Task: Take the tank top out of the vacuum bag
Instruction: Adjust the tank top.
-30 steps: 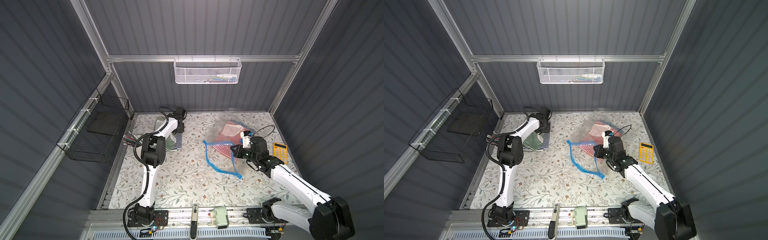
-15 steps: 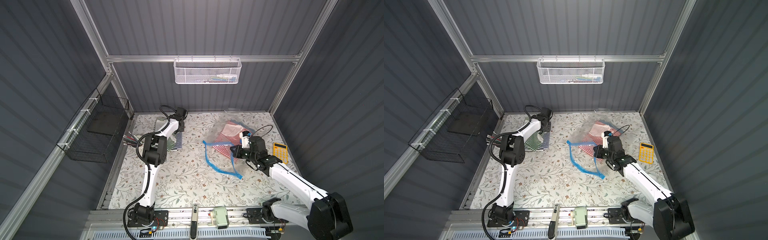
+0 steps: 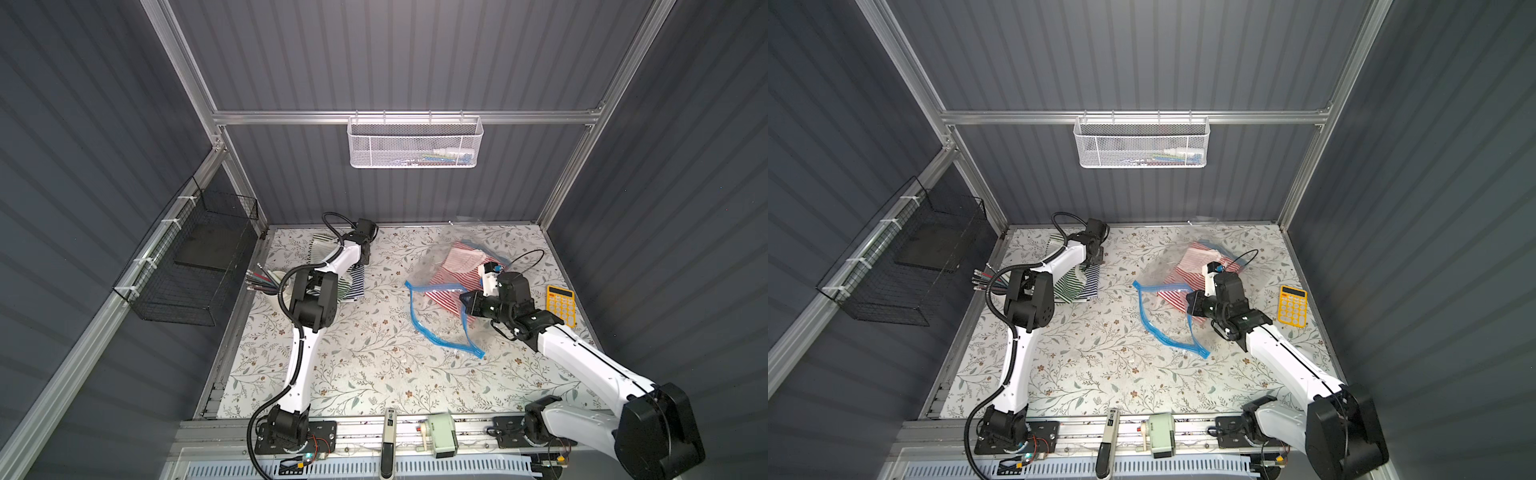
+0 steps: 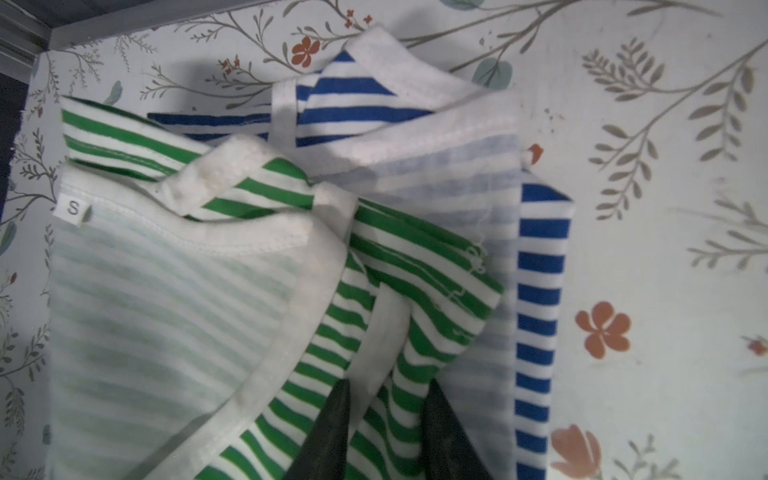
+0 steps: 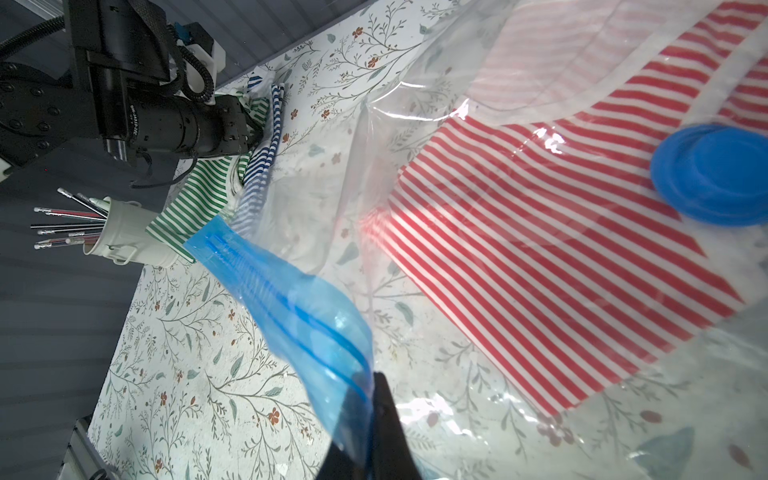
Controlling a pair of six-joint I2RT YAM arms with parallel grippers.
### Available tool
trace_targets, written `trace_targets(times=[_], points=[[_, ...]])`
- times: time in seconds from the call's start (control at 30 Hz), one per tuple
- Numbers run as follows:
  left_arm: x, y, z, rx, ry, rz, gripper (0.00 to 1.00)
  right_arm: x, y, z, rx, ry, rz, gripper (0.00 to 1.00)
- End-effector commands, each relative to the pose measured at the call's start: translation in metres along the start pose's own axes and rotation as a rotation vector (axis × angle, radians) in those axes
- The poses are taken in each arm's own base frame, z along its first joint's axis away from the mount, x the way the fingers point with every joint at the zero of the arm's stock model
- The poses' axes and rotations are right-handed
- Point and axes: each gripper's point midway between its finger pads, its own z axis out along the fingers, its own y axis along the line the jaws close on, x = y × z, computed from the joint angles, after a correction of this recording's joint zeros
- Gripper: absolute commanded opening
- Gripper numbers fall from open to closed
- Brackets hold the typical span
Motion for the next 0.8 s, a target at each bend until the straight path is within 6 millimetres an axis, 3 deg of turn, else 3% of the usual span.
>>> trace_targets(times=[0.0,0.23,0.57,0.77], points=[[-0.006,0.007,-0.01,-0.026,-0.023,0.001,0.23,-0.007,0.003,0.0,-0.009,-0.009,-0.003,0.0],[-0.012,0.015,-0.011,-0.052,-0.046,0.023,0.0,-0.008,0.004,-0.006,-0.004,-0.02,-0.009,0.0],[-0.038,0.022,-0.056,0.04,-0.143,-0.098,0.0,-0.006,0.004,-0.005,-0.01,-0.017,-0.003,0.0],[-0.046,-0.001,-0.063,0.187,-0.132,-0.19,0.0,-0.006,0.004,-0.006,-0.014,-0.022,0.0,0.0]])
